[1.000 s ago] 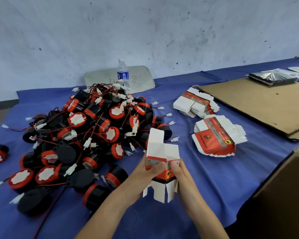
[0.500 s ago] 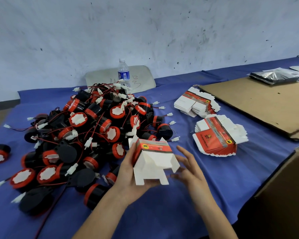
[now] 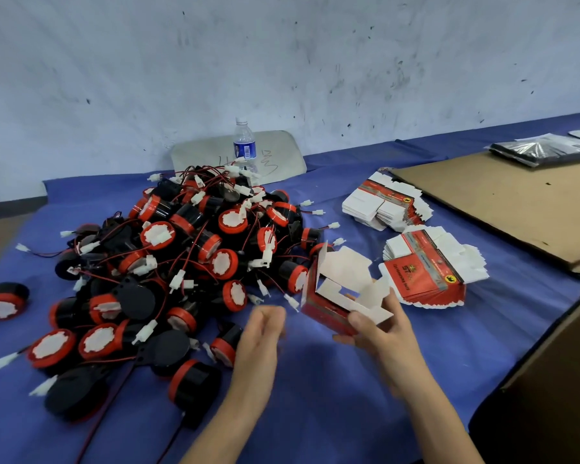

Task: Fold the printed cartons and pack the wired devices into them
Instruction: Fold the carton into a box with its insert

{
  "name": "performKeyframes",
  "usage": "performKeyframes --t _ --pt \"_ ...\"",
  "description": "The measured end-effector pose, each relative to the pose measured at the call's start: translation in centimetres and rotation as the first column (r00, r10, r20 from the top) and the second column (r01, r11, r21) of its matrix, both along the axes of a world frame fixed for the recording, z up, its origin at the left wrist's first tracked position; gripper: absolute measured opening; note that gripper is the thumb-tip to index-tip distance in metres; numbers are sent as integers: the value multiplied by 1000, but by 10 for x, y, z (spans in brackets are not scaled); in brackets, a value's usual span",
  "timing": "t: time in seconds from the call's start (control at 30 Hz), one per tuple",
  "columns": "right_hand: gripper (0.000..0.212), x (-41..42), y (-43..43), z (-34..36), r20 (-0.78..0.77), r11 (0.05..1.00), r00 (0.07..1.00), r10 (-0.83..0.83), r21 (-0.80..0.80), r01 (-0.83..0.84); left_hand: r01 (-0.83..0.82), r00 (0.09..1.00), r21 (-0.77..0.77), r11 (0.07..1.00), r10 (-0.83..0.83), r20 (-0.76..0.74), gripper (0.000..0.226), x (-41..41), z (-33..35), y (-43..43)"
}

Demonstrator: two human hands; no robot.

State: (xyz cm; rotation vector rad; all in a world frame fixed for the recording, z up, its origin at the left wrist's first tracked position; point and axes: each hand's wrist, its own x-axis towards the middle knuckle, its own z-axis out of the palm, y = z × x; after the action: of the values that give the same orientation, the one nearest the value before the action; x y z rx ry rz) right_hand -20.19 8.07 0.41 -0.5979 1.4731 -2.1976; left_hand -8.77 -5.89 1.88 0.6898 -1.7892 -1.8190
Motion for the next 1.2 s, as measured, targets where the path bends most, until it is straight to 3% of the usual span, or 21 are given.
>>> performKeyframes --t 0.1,0.17,0.3,0.4,0.6,0.73,0.87,0.97,1.13,1.2 --pt "50 3 0 0 -31 989 992 122 84 -119 132 979 -145 981 -152 -137 77 -5 9 -9" --pt "50 7 -4 0 -50 983 987 153 113 -146 259 941 -168 951 -287 -177 89 -15 16 -6" --pt "65 15 -11 6 -15 982 987 162 101 -160 184 938 -168 968 -224 -264 52 -25 15 6" --pt "81 19 -15 11 16 982 983 182 54 -183 102 939 -138 985 -141 -314 46 -26 13 13" --pt "53 25 -24 18 67 996 995 79 38 -82 33 940 -127 991 -74 -334 42 -27 11 21" --pt "55 28 -26 18 127 996 988 88 -8 -88 10 944 -150 989 -58 -324 24 -24 8 20" --pt "28 33 -27 18 128 999 992 18 -29 -15 -5 950 -154 988 -43 -310 26 -23 7 20" --pt "20 34 -26 15 122 998 992 -17 -51 23 -14 952 -195 981 -47 -302 31 -23 5 22" --pt "39 35 -23 16 48 998 999 -26 -59 29 -7 955 -240 971 -64 -289 40 -24 7 21" --pt "33 34 -23 20 -6 999 1000 -14 -42 14 -12 954 -248 969 -62 -292 43 -24 8 21"
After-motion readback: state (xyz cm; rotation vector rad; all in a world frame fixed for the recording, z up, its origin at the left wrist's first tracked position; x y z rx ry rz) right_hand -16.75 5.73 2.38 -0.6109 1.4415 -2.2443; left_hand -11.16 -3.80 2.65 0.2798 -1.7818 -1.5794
